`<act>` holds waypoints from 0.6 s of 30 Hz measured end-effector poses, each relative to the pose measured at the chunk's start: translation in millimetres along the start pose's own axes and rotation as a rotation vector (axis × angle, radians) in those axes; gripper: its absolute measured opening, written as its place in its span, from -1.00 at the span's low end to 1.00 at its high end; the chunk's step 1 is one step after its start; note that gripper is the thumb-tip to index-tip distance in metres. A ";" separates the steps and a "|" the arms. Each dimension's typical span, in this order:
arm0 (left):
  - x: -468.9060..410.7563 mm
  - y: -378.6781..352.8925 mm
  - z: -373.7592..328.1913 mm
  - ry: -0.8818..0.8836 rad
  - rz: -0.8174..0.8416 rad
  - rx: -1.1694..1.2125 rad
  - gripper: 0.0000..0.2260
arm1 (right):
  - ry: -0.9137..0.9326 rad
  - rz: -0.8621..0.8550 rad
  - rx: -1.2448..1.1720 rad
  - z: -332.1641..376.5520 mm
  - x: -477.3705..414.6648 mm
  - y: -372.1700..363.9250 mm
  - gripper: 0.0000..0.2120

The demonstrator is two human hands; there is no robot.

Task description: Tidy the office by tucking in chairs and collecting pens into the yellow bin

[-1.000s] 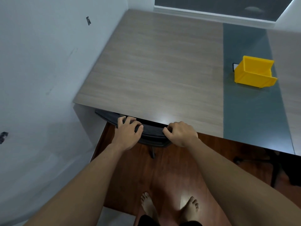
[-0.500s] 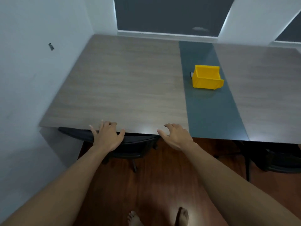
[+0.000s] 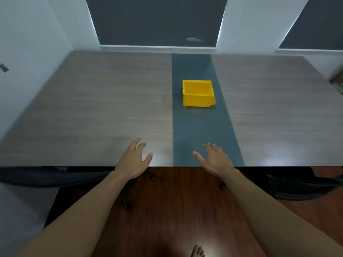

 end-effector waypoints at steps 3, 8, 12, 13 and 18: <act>-12.8 -46.7 -36.8 0.020 -0.002 0.016 -0.37 | 0.008 0.027 0.018 -48.5 -22.0 -10.3 -0.13; -32.3 -118.0 -83.6 -0.011 0.026 0.036 -0.38 | -0.010 0.069 0.007 -111.5 -53.6 -35.8 -0.11; -54.1 -169.3 -108.2 -0.037 0.068 0.012 -0.36 | -0.008 0.089 -0.008 -147.8 -82.1 -64.5 -0.13; -60.5 -182.2 -112.5 -0.045 0.075 0.005 -0.36 | -0.005 0.093 -0.012 -155.1 -88.3 -72.5 -0.14; -92.1 -247.9 -122.5 -0.098 0.053 -0.022 -0.33 | 0.040 0.053 -0.006 -186.9 -113.5 -118.9 -0.21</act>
Point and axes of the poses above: each hand's wrist, its own x-axis away from the middle knuckle, its own y-axis out of the back of the hand, z = x × y, the point moved 6 cm from there along -x, towards the middle knuckle, and after that the axes turned 13 degrees about -z, right-handed, at the moved point
